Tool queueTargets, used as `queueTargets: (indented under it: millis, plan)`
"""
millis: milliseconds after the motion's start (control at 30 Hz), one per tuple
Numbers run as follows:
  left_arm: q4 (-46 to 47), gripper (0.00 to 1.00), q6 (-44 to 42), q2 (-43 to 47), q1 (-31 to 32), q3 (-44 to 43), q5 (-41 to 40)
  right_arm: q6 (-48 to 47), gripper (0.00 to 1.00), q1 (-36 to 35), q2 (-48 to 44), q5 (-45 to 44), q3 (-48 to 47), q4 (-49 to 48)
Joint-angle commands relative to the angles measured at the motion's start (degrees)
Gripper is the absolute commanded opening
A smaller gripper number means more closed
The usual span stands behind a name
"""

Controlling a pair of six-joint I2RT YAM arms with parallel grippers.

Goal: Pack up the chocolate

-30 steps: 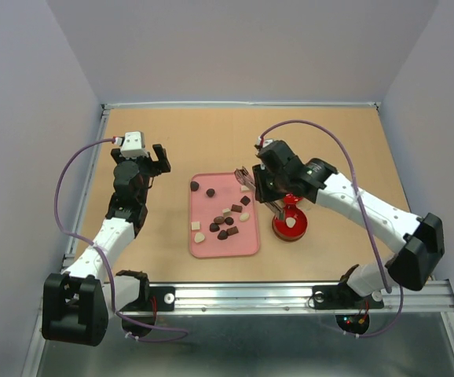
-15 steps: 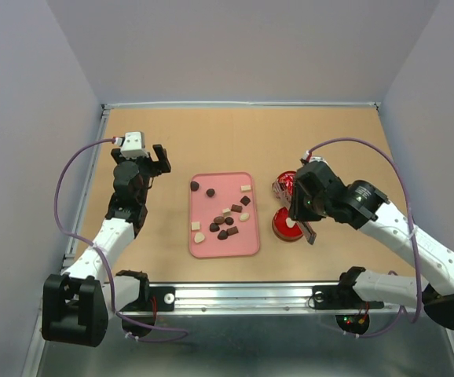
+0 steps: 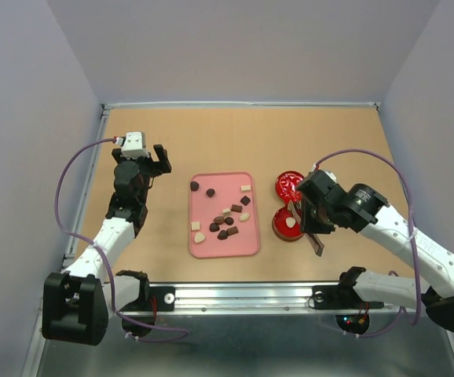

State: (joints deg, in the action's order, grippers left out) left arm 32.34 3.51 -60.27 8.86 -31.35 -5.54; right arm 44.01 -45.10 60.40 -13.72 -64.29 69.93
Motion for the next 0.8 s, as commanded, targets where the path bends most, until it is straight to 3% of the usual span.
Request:
queueTargets:
  millis: [0, 233, 500, 767]
  plan:
    - [2.8, 0.96, 0.3, -0.2, -0.3, -0.5, 0.5, 0.6, 0.31, -0.4, 1.2, -0.6, 0.0, 0.8]
    - [2.9, 0.96, 0.2, -0.1, -0.3, -0.5, 0.4, -0.2, 0.52, -0.5, 2.3, -2.1, -1.3, 0.8]
    - [3.0, 0.96, 0.2, -0.4, -0.3, -0.5, 0.4, -2.3, 0.49, -0.5, 3.3, -4.1, -5.2, 0.1]
    - [2.9, 0.96, 0.2, 0.0, -0.3, -0.3, 0.3, -10.3, 0.47, -0.4, 9.4, -3.3, -11.2, -9.9]
